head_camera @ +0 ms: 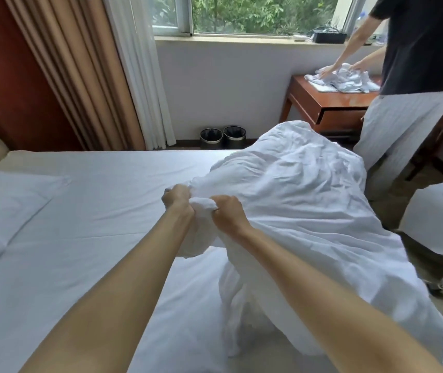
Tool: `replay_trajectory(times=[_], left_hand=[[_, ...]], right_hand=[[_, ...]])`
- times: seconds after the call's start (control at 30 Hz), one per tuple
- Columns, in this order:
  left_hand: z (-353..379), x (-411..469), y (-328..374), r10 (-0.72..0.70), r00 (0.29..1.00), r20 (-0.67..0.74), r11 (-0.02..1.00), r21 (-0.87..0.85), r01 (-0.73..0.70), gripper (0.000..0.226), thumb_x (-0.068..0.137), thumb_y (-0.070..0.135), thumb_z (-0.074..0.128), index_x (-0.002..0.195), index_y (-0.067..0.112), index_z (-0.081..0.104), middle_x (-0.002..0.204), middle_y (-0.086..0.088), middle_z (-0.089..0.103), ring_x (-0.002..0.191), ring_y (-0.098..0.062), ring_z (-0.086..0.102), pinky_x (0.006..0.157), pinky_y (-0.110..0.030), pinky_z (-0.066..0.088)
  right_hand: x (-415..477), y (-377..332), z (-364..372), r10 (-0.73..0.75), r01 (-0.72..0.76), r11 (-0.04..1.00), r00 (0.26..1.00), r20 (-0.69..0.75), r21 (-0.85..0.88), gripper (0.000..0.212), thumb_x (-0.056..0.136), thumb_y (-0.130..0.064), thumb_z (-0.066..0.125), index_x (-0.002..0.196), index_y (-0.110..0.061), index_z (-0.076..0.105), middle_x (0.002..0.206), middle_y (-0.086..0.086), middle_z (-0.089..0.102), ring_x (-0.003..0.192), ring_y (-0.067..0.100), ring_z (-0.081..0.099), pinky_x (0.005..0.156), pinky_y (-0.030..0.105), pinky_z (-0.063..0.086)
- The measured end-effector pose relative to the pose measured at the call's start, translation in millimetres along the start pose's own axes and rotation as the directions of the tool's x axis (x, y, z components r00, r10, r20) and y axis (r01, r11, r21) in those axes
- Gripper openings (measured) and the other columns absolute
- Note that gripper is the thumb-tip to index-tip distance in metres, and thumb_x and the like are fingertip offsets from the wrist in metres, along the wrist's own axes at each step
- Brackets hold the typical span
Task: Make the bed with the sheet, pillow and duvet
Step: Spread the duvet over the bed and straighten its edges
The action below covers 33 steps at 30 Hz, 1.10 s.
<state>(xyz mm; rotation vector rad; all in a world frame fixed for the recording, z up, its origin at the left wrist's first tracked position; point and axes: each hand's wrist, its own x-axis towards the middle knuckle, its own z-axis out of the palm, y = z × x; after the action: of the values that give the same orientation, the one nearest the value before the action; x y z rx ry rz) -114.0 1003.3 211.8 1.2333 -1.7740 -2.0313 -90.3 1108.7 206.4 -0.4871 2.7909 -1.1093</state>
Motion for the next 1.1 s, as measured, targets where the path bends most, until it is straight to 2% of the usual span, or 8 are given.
replay_trajectory(times=[0.1,0.27,0.5,0.67,0.77,0.87,0.97,1.1], left_hand=[[-75.0,42.2,27.9,0.03,0.997,-0.078,0.999,-0.037,-0.033,0.016,0.09,0.002,0.045,0.105,0.004,0.051,0.098,-0.008,0.05,0.09,-0.023,0.049,0.071,-0.023,0.038],[-184.4,94.3,82.6,0.229,0.952,-0.203,0.967,-0.066,-0.247,0.024,0.082,-0.006,0.039,0.065,0.011,0.04,0.069,-0.004,0.046,0.08,-0.021,0.045,0.043,-0.018,0.035],[-258.8,134.9,56.8,0.324,0.913,-0.248,0.942,0.168,-0.289,0.011,0.095,0.013,0.043,0.095,0.01,0.055,0.093,-0.005,0.049,0.093,-0.019,0.047,0.077,-0.026,0.042],[-250.3,154.8,-2.7,0.048,0.998,-0.03,0.95,0.31,-0.036,0.052,0.086,0.016,0.048,0.137,0.021,0.038,0.124,-0.007,0.044,0.115,-0.03,0.048,0.095,-0.041,0.047],[-222.7,140.2,-29.5,-0.108,0.986,0.13,0.954,0.291,0.066,0.038,0.092,0.007,0.044,0.13,0.012,0.041,0.093,-0.005,0.045,0.091,-0.022,0.049,0.081,-0.034,0.046],[-193.6,111.0,-63.5,-0.253,0.943,0.218,0.921,0.351,0.166,0.009,0.094,0.005,0.043,0.097,0.01,0.049,0.084,-0.006,0.044,0.085,-0.022,0.047,0.074,-0.034,0.047],[-178.4,87.4,-111.5,-0.421,0.878,0.227,0.861,0.404,0.309,0.012,0.095,0.01,0.046,0.105,0.012,0.05,0.104,-0.005,0.045,0.098,-0.022,0.045,0.082,-0.036,0.04],[-165.1,60.9,-159.3,-0.638,0.747,0.189,0.744,0.401,0.534,0.034,0.096,0.03,0.048,0.125,0.015,0.046,0.112,-0.01,0.051,0.111,-0.03,0.049,0.088,-0.044,0.042]], right_hand=[[16.4,-71.7,50.5,-0.056,0.052,0.996,0.997,0.048,0.069,0.05,0.06,-0.019,0.027,0.085,0.002,0.065,0.096,0.024,0.068,0.082,0.032,0.056,0.065,0.029,0.029],[45.8,-175.5,122.8,-0.134,0.117,0.975,0.988,0.081,0.188,0.023,0.081,0.007,0.043,0.083,-0.002,0.065,0.081,0.015,0.06,0.082,0.025,0.054,0.065,0.031,0.033],[55.6,-197.4,197.2,-0.114,0.068,0.991,0.891,0.44,0.119,0.019,0.086,-0.004,0.053,0.104,-0.001,0.058,0.094,0.012,0.053,0.089,0.023,0.05,0.066,0.03,0.035],[46.6,-138.7,190.7,0.108,-0.18,0.979,0.855,0.506,0.095,0.039,0.09,-0.012,0.057,0.129,-0.004,0.05,0.115,0.011,0.054,0.102,0.023,0.053,0.094,0.031,0.042],[40.4,-86.4,170.8,0.253,-0.263,0.964,0.869,0.425,-0.037,0.043,0.09,-0.011,0.054,0.132,-0.005,0.047,0.134,0.015,0.051,0.122,0.028,0.049,0.101,0.032,0.038],[22.2,-30.5,151.8,0.376,-0.332,0.922,0.892,0.25,-0.201,0.046,0.089,-0.012,0.053,0.134,-0.006,0.044,0.14,0.014,0.043,0.13,0.028,0.041,0.105,0.03,0.033],[0.6,5.6,140.2,0.428,-0.409,0.845,0.904,-0.024,-0.343,0.069,0.085,-0.034,0.06,0.143,-0.012,0.03,0.153,0.011,0.023,0.142,0.026,0.018,0.113,0.038,0.017],[-11.8,20.2,135.5,0.694,-0.697,0.713,0.717,-0.065,-0.069,0.12,0.073,-0.056,0.07,0.149,-0.013,-0.012,0.154,0.016,-0.023,0.142,0.036,-0.022,0.114,0.053,-0.005]])
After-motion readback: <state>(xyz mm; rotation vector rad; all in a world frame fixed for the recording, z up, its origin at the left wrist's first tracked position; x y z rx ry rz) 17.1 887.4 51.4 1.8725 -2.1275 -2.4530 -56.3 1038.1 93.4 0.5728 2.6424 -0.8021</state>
